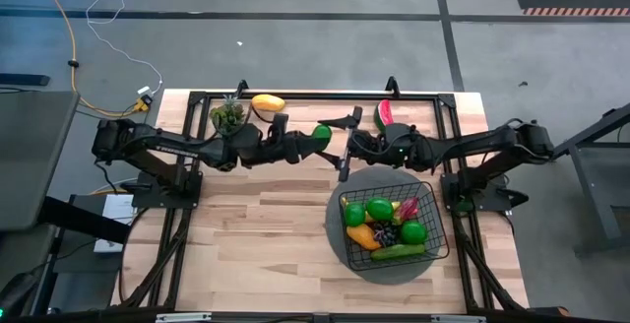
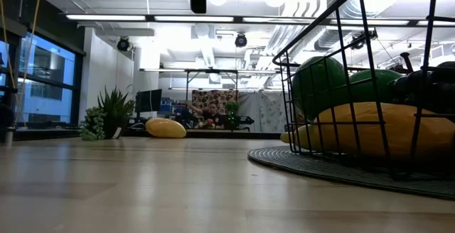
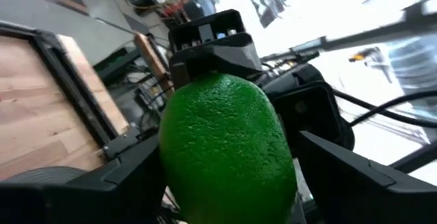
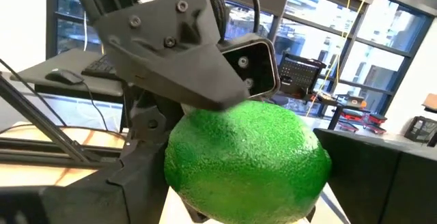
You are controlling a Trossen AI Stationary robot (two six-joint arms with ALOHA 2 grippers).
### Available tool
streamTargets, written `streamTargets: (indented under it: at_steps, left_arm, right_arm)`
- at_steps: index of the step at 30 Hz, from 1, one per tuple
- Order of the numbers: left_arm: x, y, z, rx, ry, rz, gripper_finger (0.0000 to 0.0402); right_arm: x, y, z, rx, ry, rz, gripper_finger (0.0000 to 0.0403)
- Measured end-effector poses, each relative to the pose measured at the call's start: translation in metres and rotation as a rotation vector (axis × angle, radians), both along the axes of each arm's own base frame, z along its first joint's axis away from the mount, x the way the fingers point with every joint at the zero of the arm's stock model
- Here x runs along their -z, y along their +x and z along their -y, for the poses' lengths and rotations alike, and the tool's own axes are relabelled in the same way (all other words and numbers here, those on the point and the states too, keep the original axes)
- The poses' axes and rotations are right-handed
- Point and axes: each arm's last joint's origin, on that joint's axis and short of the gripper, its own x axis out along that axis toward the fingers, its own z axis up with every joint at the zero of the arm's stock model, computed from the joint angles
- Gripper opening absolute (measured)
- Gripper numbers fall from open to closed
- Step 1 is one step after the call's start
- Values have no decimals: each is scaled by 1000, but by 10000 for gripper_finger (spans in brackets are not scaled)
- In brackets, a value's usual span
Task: Build produce basket
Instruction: Put the green lime into the black basket
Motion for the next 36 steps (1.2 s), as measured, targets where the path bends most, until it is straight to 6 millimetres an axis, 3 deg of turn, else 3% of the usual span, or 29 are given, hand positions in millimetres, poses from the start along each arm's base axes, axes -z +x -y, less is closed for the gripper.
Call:
streamTargets:
  at_steps: [7,11,21,25,29,36]
  left_arm:
    - [-8,-12,-22,78,38,-8,296]
    - [-11,-24,-32,65,97,-98,297]
    - [-34,-72,-20,-147,379,-259,296]
    - [-25,-95,-5,-224,438,-239,296]
    - [-2,-111,9,-244,467,-215,296]
    - [27,-122,27,-262,536,-233,296]
  right_arm:
    - [-15,-27,1,47,-25,-95,301]
    - [-21,-49,3,82,-18,-178,301]
    - [-26,-108,3,124,204,-352,301]
    - [-22,-125,1,121,256,-328,301]
    - [-8,-136,1,111,340,-260,301]
    - [5,-139,-2,4,437,-67,301]
